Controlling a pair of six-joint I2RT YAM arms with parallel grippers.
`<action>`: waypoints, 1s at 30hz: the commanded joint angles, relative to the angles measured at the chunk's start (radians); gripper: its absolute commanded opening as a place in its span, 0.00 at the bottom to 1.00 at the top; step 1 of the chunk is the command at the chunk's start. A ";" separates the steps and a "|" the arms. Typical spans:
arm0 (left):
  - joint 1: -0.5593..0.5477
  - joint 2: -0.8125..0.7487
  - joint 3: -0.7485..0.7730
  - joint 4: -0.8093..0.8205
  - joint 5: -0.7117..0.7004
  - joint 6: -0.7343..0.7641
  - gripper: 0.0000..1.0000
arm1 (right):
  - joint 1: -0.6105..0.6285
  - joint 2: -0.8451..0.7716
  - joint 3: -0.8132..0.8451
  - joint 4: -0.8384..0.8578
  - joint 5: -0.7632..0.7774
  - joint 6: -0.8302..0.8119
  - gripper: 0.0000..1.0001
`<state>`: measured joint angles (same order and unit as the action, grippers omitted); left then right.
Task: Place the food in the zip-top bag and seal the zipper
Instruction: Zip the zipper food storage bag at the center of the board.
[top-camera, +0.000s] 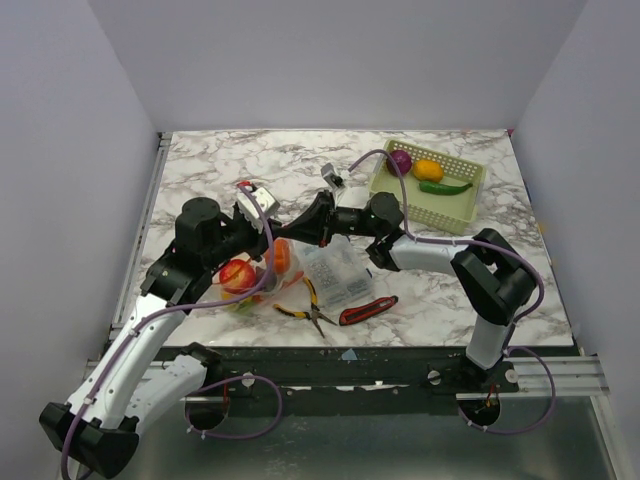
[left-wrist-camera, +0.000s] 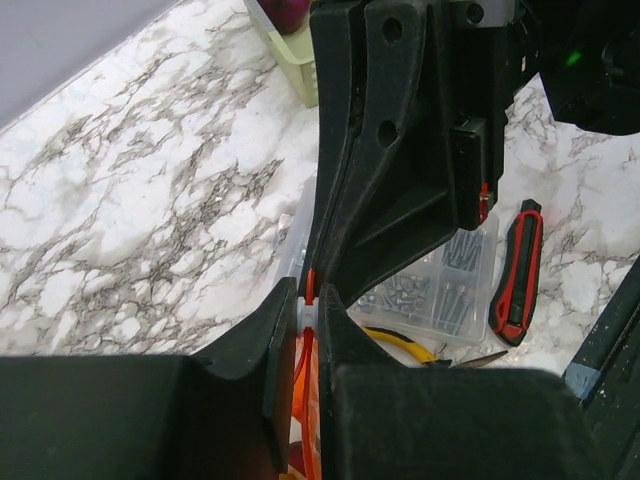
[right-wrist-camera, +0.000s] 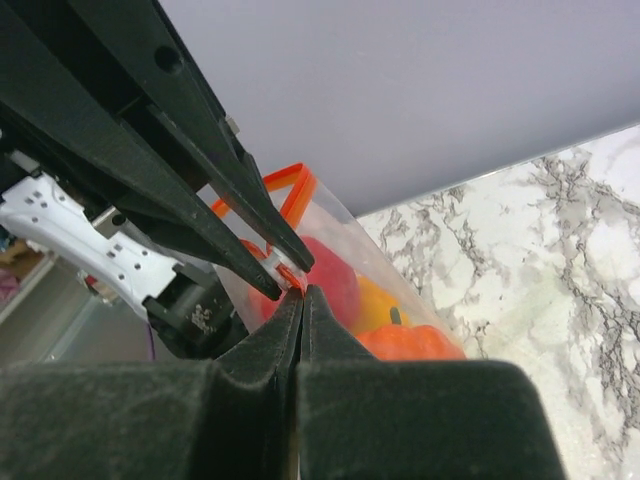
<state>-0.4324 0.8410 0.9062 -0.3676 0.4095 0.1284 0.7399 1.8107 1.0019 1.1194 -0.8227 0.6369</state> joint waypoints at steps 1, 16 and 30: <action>0.001 -0.032 -0.014 -0.096 -0.085 -0.031 0.00 | -0.004 0.008 -0.005 0.175 0.098 0.099 0.00; 0.001 -0.036 0.001 -0.024 -0.037 -0.091 0.00 | -0.014 -0.069 -0.047 -0.065 -0.061 -0.215 0.44; 0.001 0.029 0.049 -0.008 0.087 -0.094 0.00 | -0.014 -0.017 0.112 -0.280 -0.251 -0.516 0.52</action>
<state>-0.4324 0.8654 0.9157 -0.4038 0.4332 0.0406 0.7273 1.7508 1.0794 0.8223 -0.9947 0.1417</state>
